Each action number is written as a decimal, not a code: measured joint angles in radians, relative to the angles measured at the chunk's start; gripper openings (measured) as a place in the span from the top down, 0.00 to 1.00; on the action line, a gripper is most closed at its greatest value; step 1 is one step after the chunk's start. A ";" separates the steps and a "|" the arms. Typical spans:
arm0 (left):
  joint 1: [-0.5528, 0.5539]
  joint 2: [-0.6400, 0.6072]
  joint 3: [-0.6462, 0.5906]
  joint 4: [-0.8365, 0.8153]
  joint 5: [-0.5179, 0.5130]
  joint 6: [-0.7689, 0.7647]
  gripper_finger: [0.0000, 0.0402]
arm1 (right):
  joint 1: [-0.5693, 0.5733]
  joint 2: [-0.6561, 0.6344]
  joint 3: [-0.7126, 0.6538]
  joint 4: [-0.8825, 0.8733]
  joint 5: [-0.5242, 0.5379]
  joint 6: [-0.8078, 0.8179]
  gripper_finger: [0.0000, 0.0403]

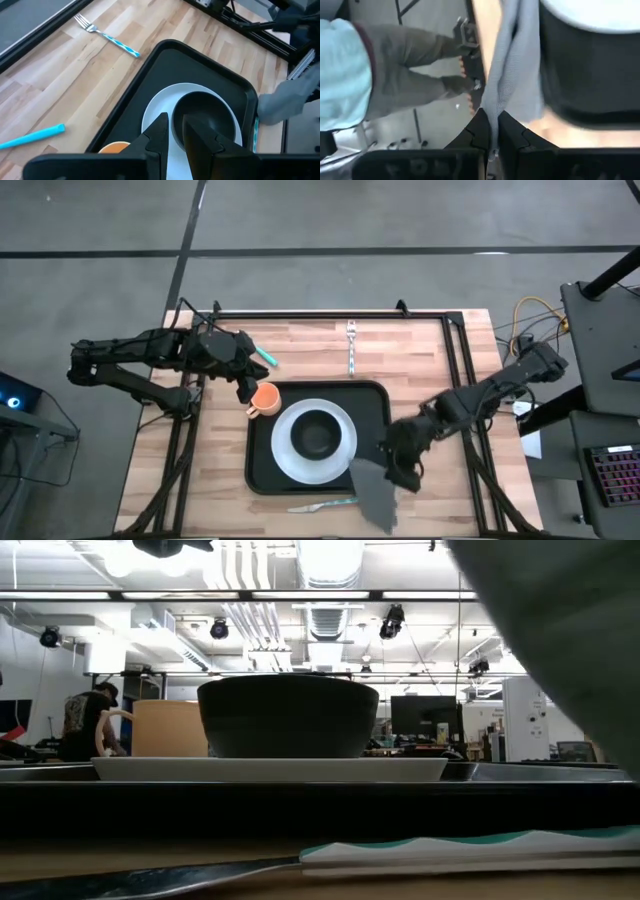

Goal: Set up tray
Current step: Put the table napkin on the tray, then adjust the white plate, then adjust the right gray napkin, then put the fork on top of the napkin on the shelf

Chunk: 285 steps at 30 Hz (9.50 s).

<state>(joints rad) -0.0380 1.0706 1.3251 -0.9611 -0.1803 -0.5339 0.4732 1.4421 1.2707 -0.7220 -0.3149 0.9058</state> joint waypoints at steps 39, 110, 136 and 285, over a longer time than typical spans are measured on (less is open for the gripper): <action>0.000 0.002 0.000 0.000 -0.001 -0.037 0.91 | -0.627 -0.041 -0.451 0.116 -0.236 -0.606 0.98; 0.000 0.002 -0.006 0.000 0.074 -0.021 0.91 | -0.260 0.126 -0.338 0.483 -0.067 -0.143 0.98; 0.000 0.002 -0.006 0.000 0.075 -0.021 0.91 | -0.213 0.389 -0.307 0.603 -0.097 -0.136 0.98; 0.000 0.002 -0.005 -0.001 -0.310 0.054 0.91 | -1.004 0.864 0.568 -0.300 0.396 0.148 0.55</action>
<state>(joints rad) -0.0383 1.0721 1.3197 -0.9618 -0.4905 -0.4801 -0.5306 2.3062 1.8385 -1.0225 0.0808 1.0542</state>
